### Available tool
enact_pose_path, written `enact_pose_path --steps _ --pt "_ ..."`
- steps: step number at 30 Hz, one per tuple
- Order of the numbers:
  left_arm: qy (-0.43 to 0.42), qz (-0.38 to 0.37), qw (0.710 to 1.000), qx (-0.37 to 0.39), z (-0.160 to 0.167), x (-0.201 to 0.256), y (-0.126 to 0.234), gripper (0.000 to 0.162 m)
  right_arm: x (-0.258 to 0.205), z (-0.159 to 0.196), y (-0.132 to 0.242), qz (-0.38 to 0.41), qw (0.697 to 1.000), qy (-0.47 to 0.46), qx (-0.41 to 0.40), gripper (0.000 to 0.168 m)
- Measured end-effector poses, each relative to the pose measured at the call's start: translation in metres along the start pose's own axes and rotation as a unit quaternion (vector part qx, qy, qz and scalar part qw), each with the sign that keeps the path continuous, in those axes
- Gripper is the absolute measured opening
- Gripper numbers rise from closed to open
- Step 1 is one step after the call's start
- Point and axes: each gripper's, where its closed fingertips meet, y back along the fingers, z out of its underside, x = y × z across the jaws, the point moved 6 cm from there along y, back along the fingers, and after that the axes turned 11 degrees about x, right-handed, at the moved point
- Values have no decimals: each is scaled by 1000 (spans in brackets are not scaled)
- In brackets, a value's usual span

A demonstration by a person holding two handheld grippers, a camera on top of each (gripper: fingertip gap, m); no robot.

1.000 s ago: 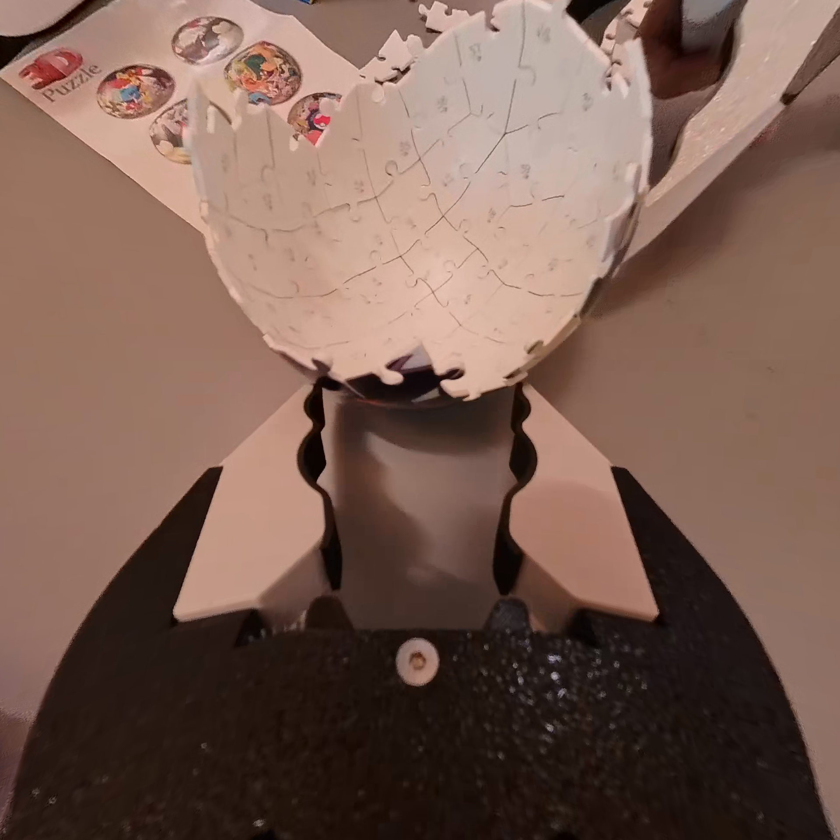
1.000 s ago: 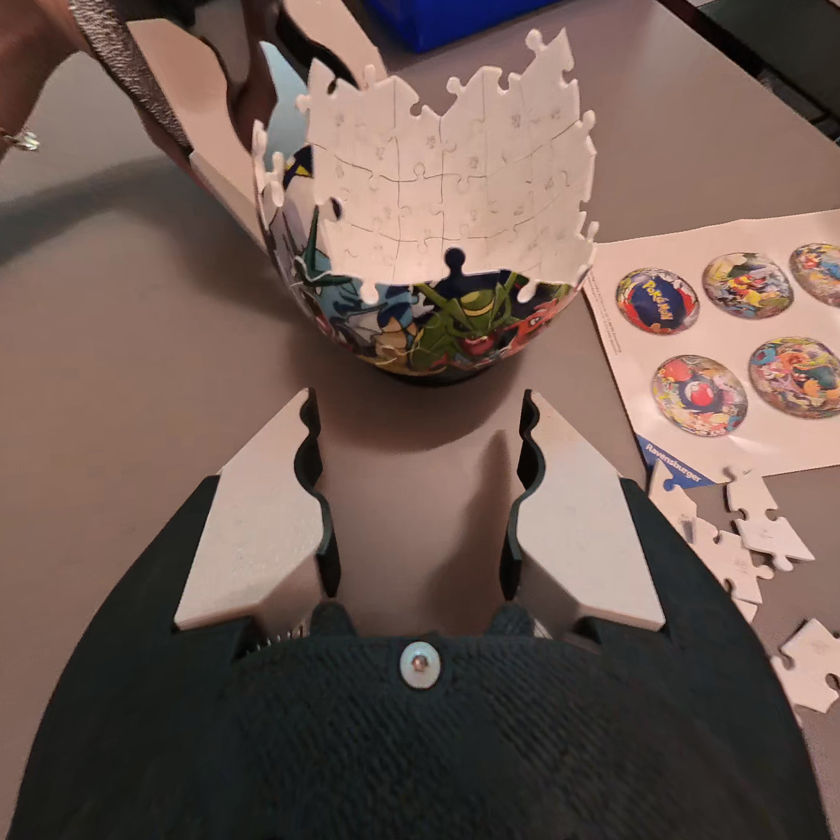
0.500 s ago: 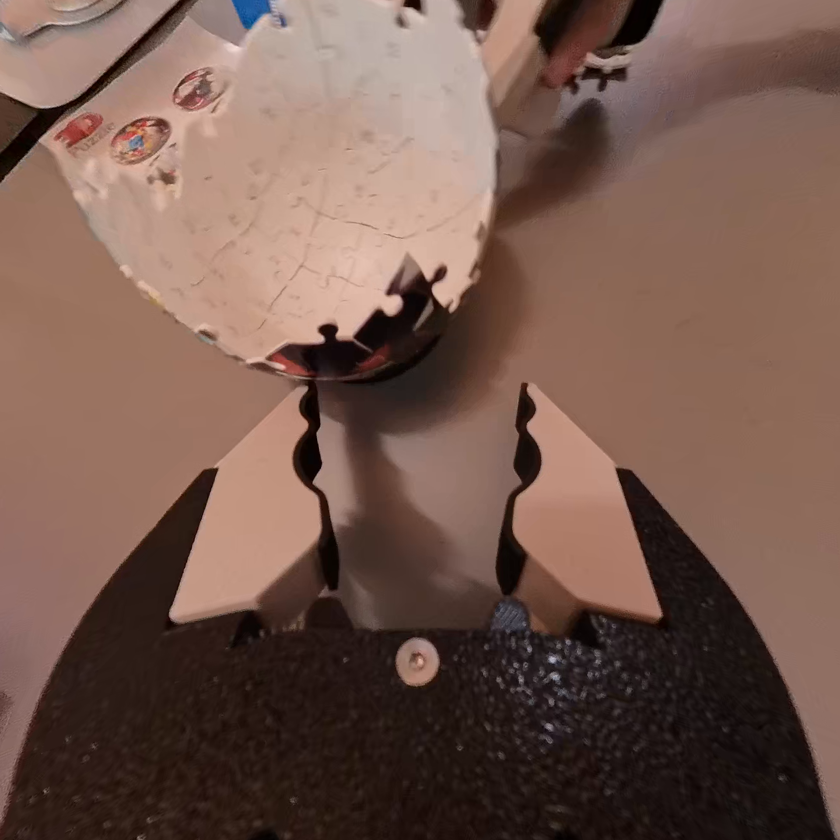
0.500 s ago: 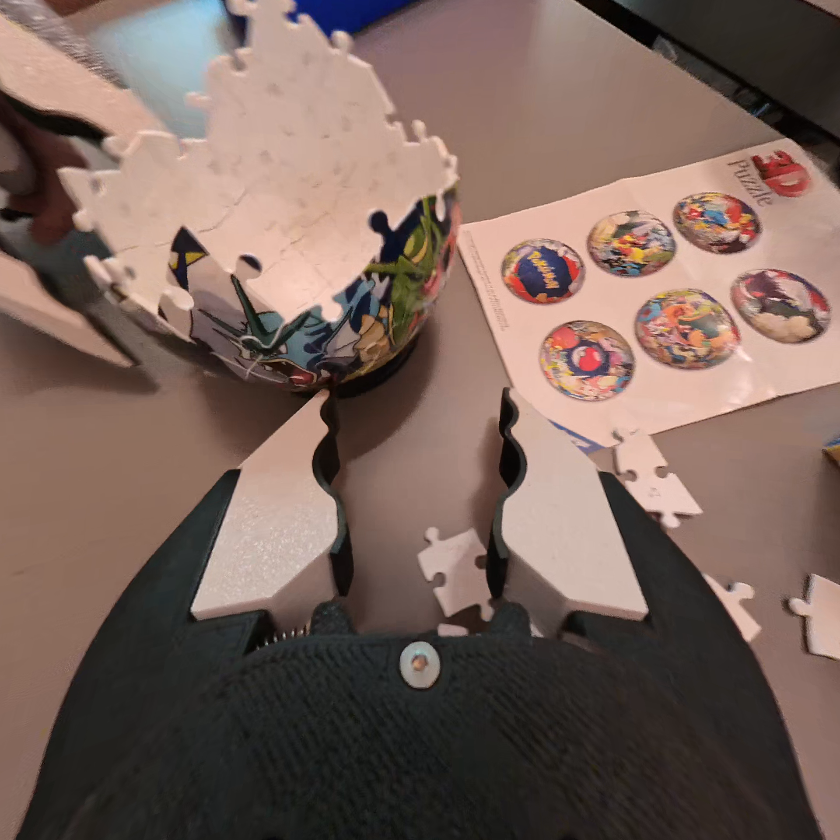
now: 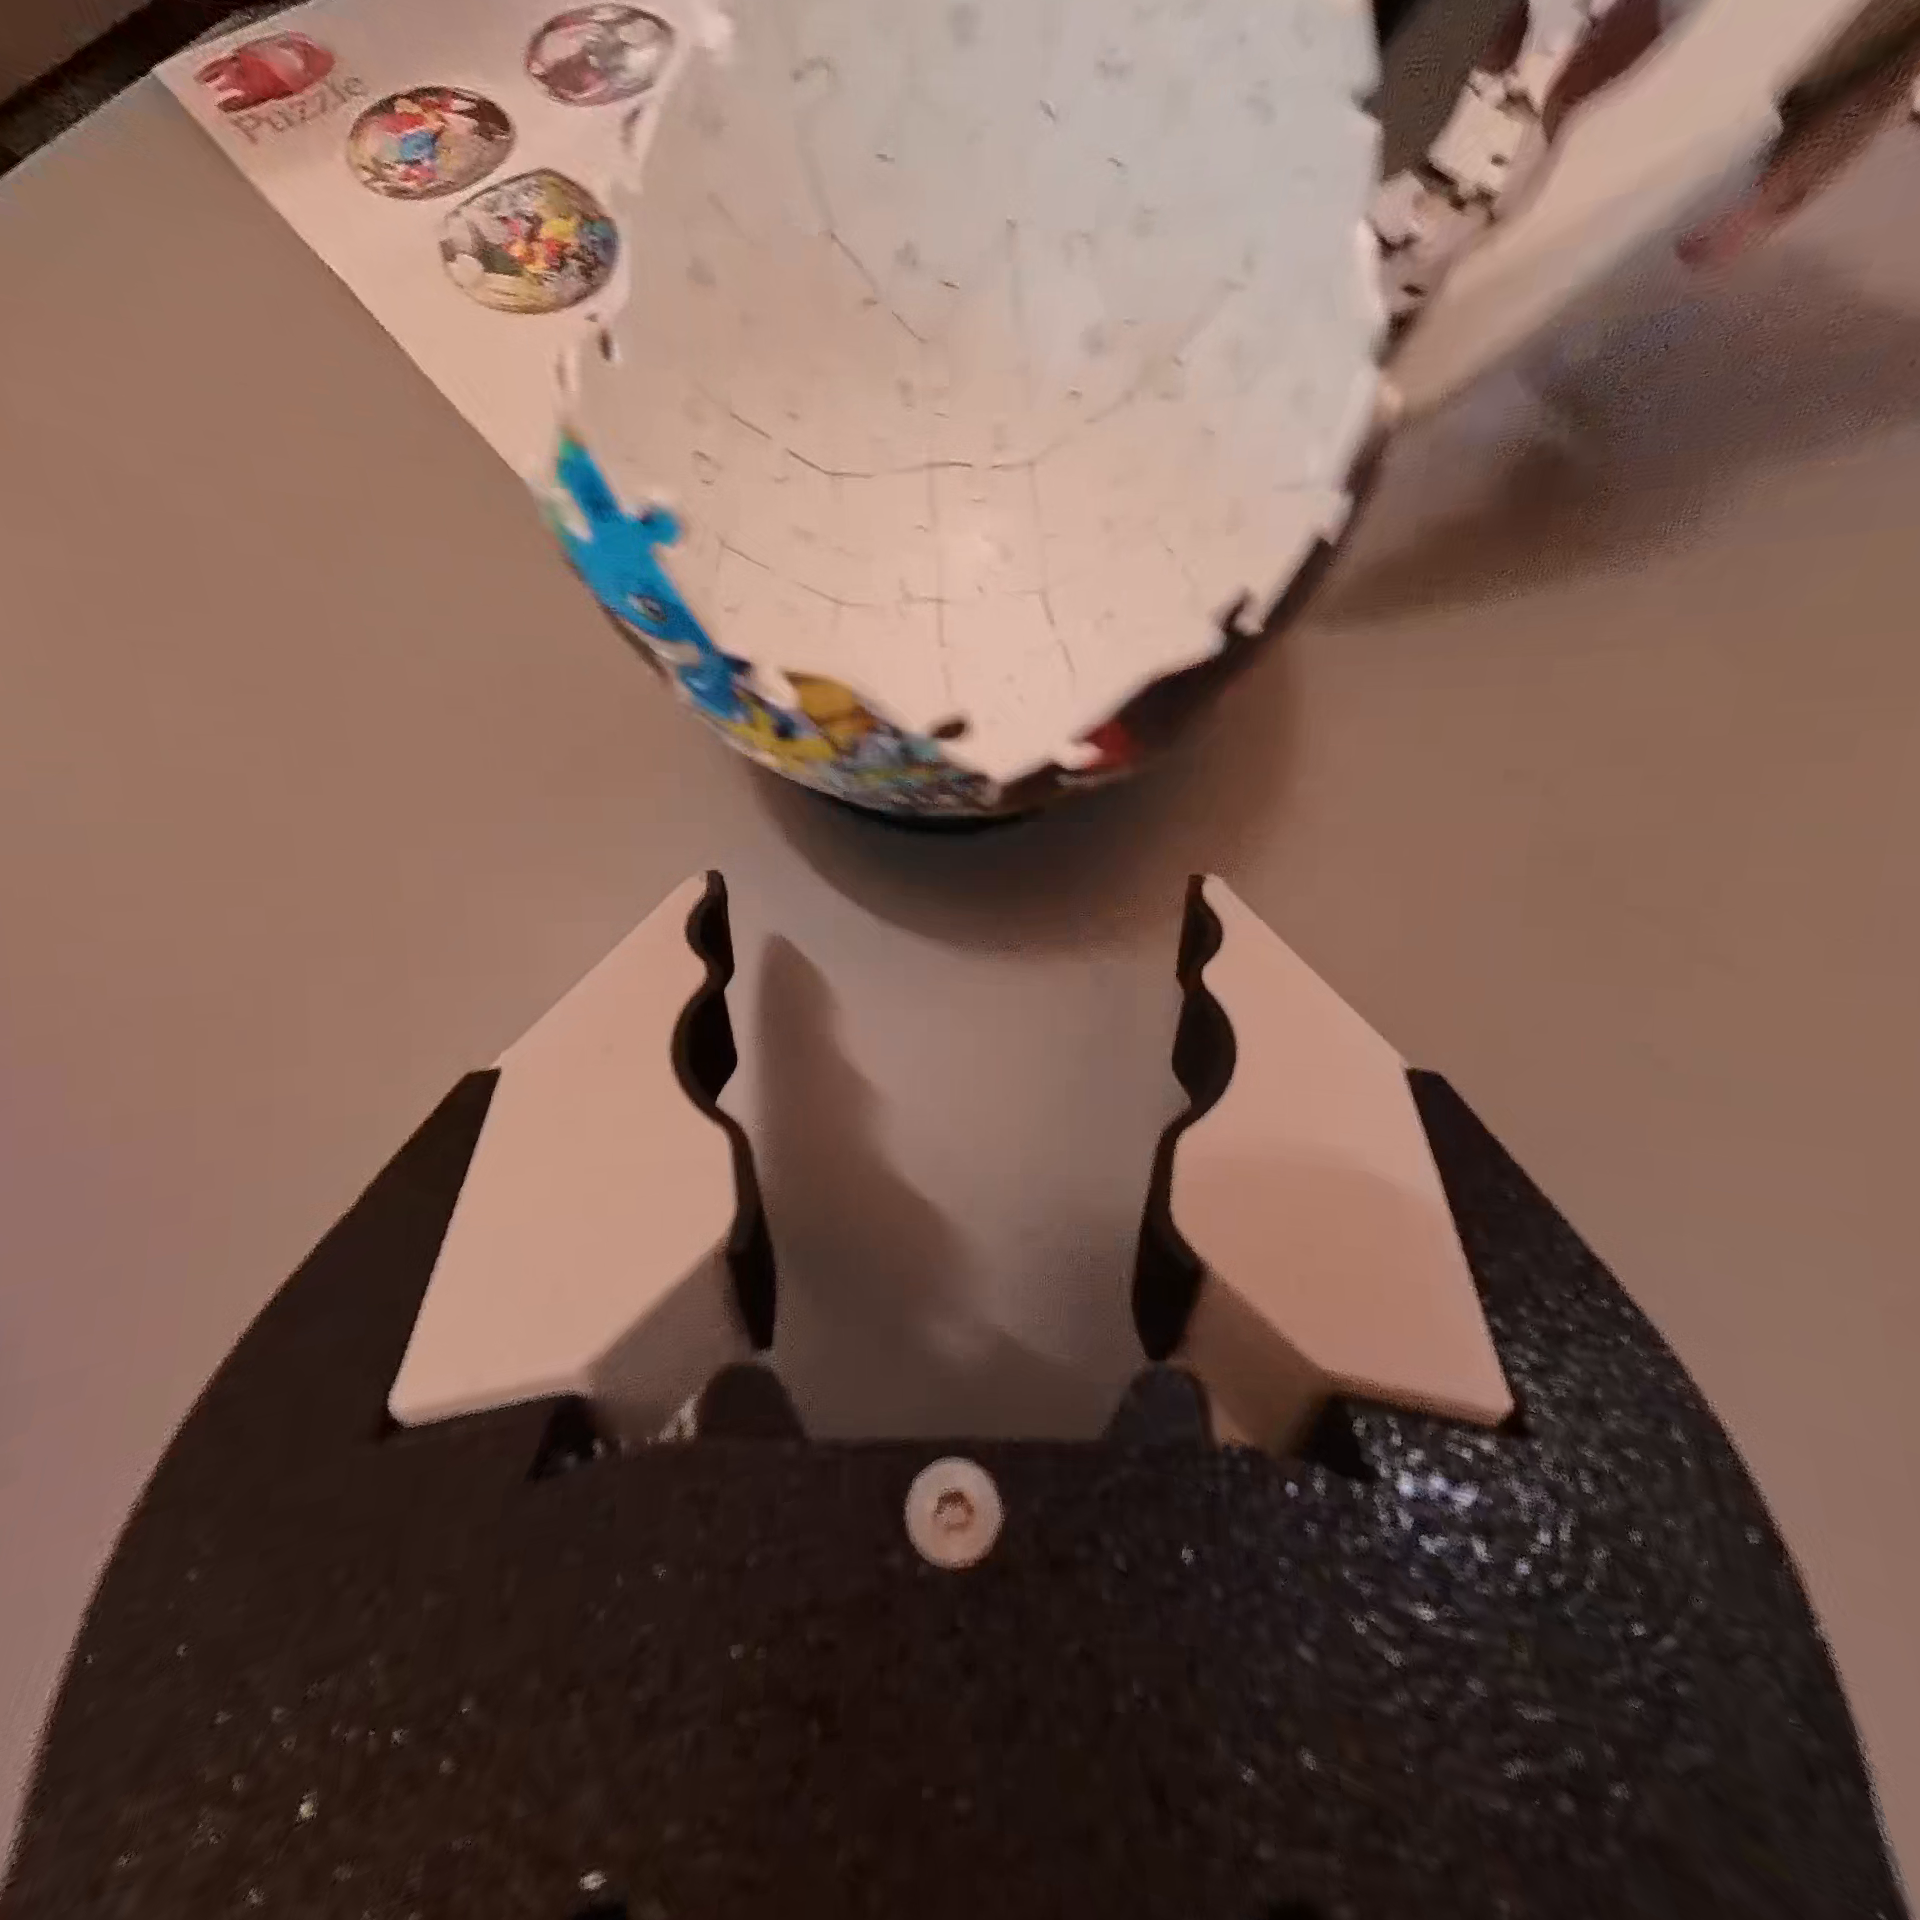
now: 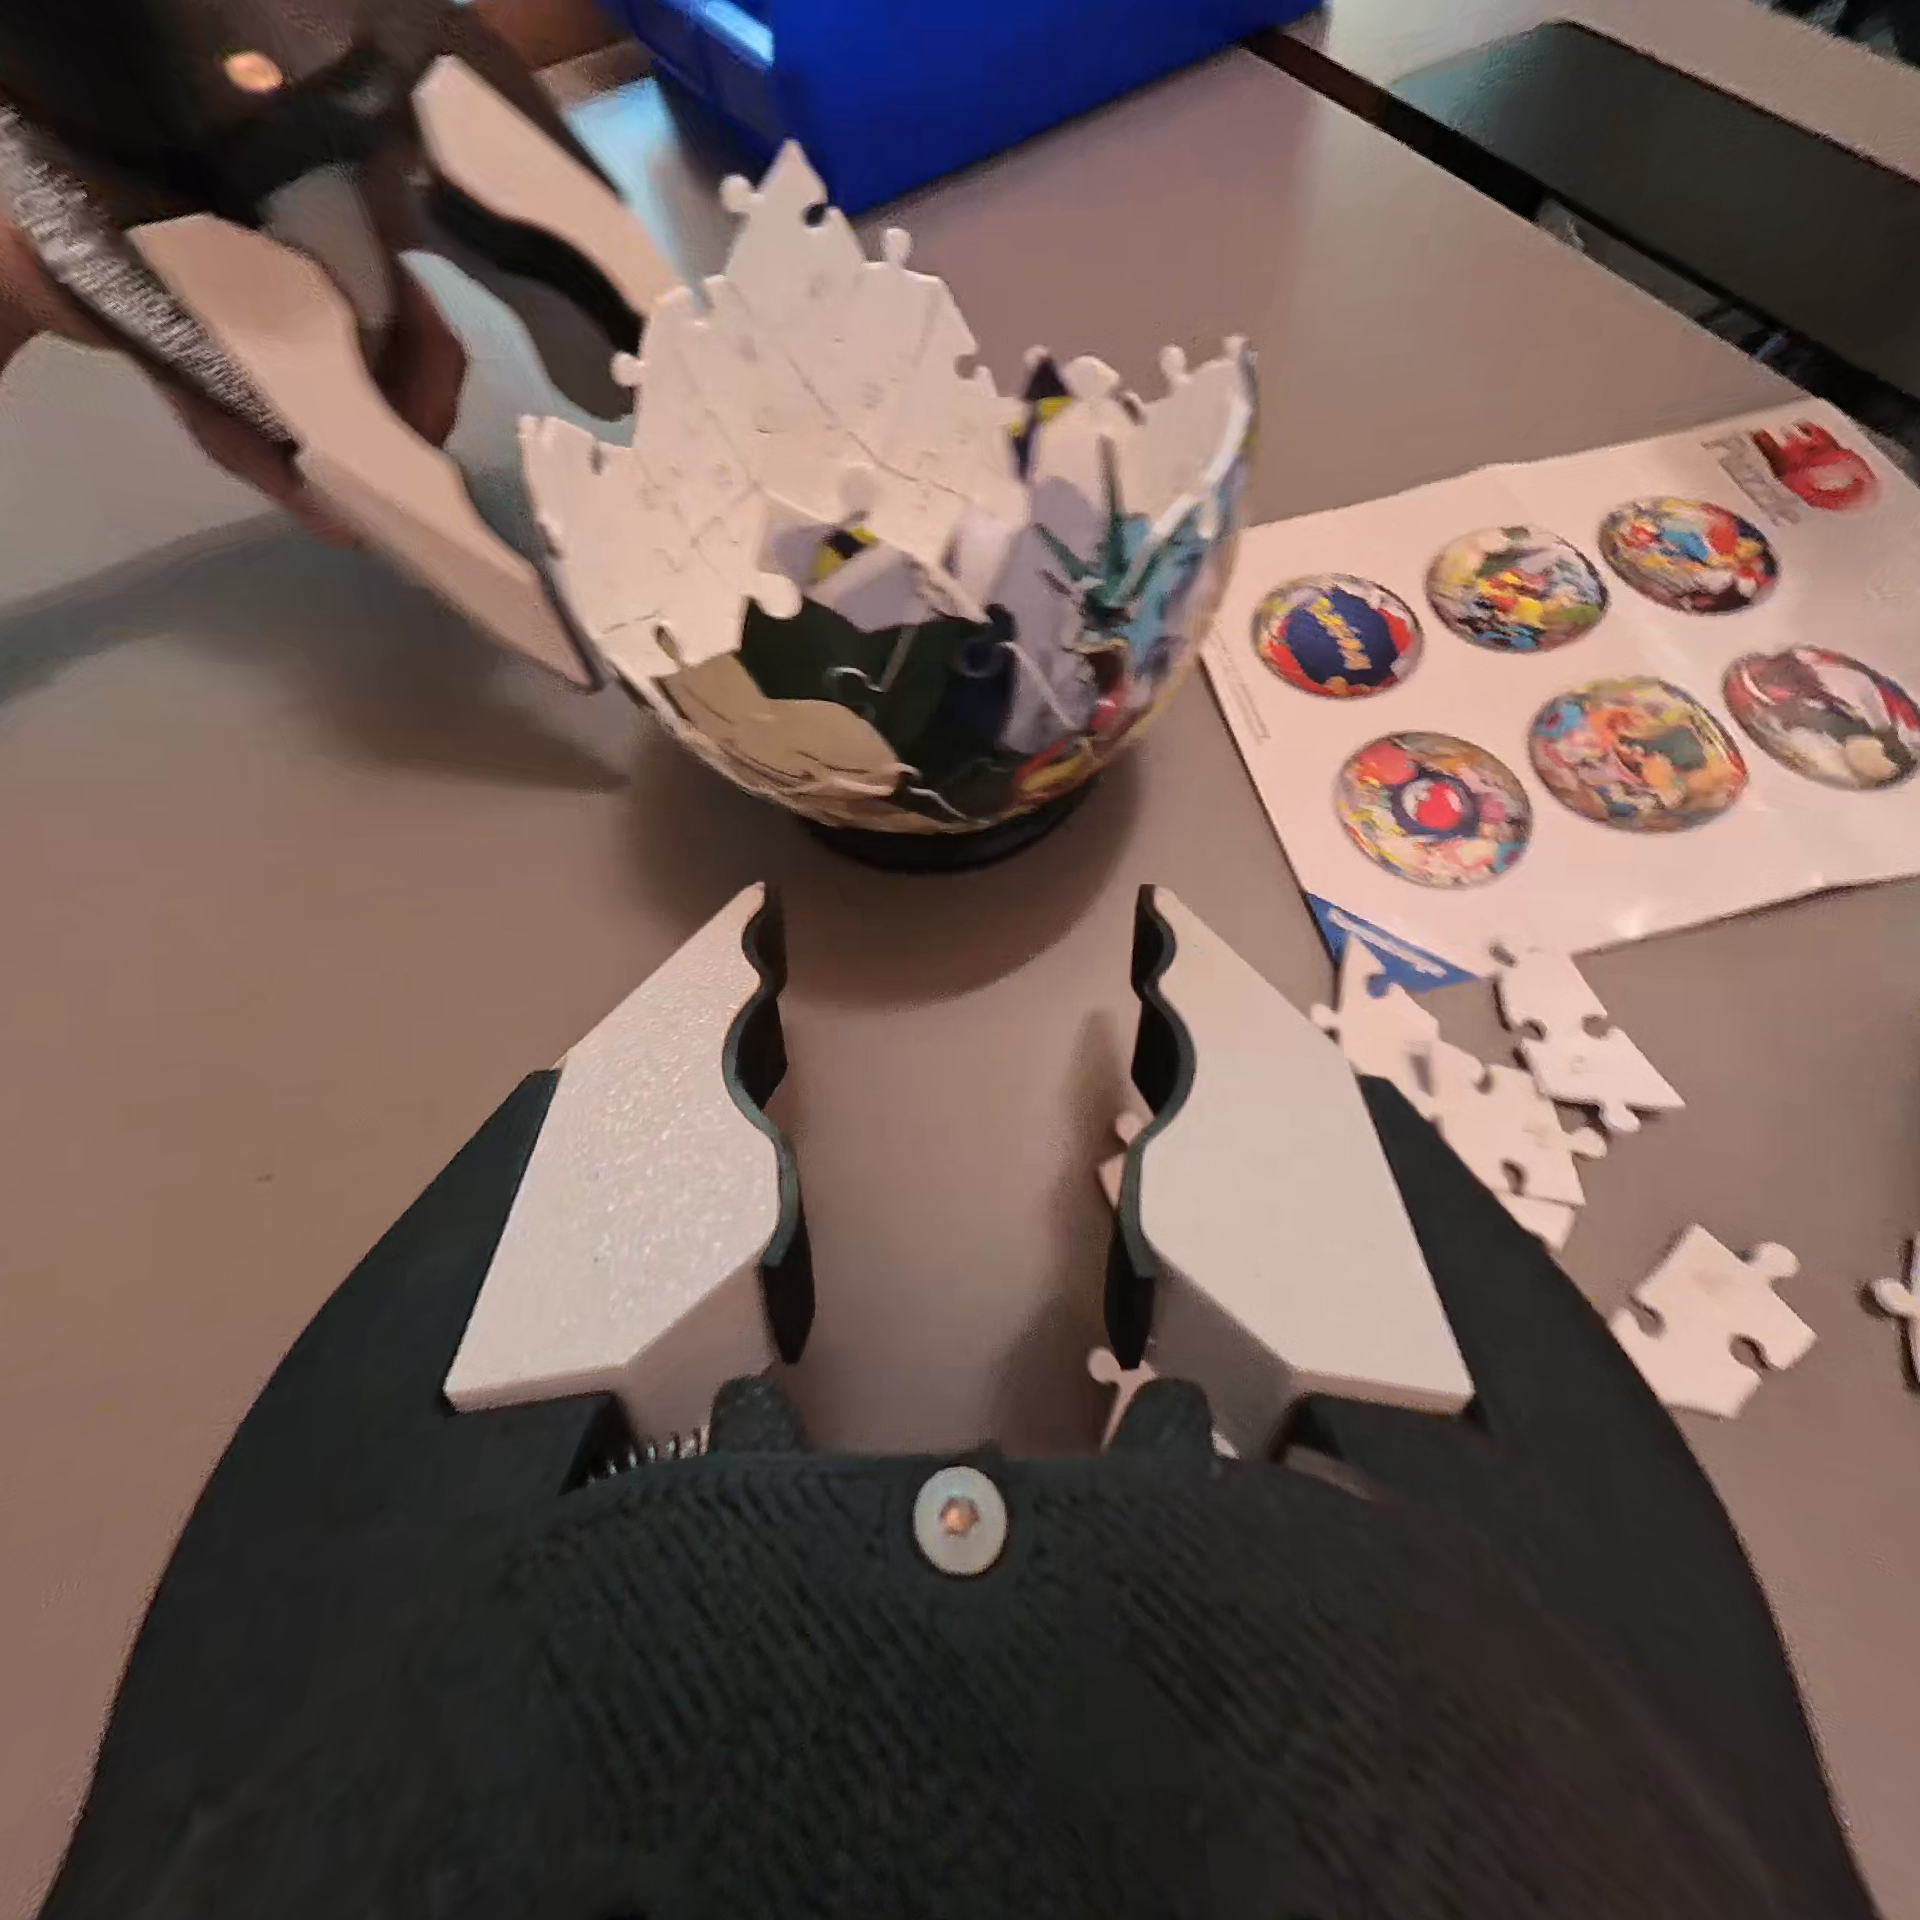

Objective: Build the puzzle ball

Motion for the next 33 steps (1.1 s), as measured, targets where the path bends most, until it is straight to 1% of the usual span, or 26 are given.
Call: enact_pose_path --steps 3,7,8,9,11,13,17,20,23,28,31,33 --pt "12 20 1000 17 -9 -10 -12 85 -7 2 -12 2 1000 15 2 67" --pt "-8 51 998 31 -15 -3 -22 85 -1 -1 -19 13 1000 10 15 66" --pt "-21 51 998 32 -15 -1 -22 90 1 -2 -19 10 1000 9 12 67" --pt "-34 45 998 32 -14 1 -22 91 3 -1 -19 8 1000 10 5 68" --pt "-45 39 998 34 -13 4 -20 91 11 0 -18 14 1000 9 -4 68" --pt "-44 41 997 39 -13 10 -18 89 21 2 -16 25 1000 2 -12 62" --pt "-72 63 995 40 -12 30 -14 85 38 4 -13 40 999 -17 -13 57" --pt "-85 76 993 43 -14 40 -10 85 44 3 -10 48 999 -23 -14 57" --pt "-81 61 994 50 -15 33 -2 85 44 3 -5 48 998 -25 -16 58" --pt "-19 16 1000 8 -8 -4 -3 85 37 9 4 47 998 -19 -32 58" --pt "10 37 999 3 -8 -19 -14 85 33 13 3 46 998 -7 -40 58" --pt "-3 52 999 -14 -8 -24 -23 86 32 14 1 44 998 -7 -46 58"
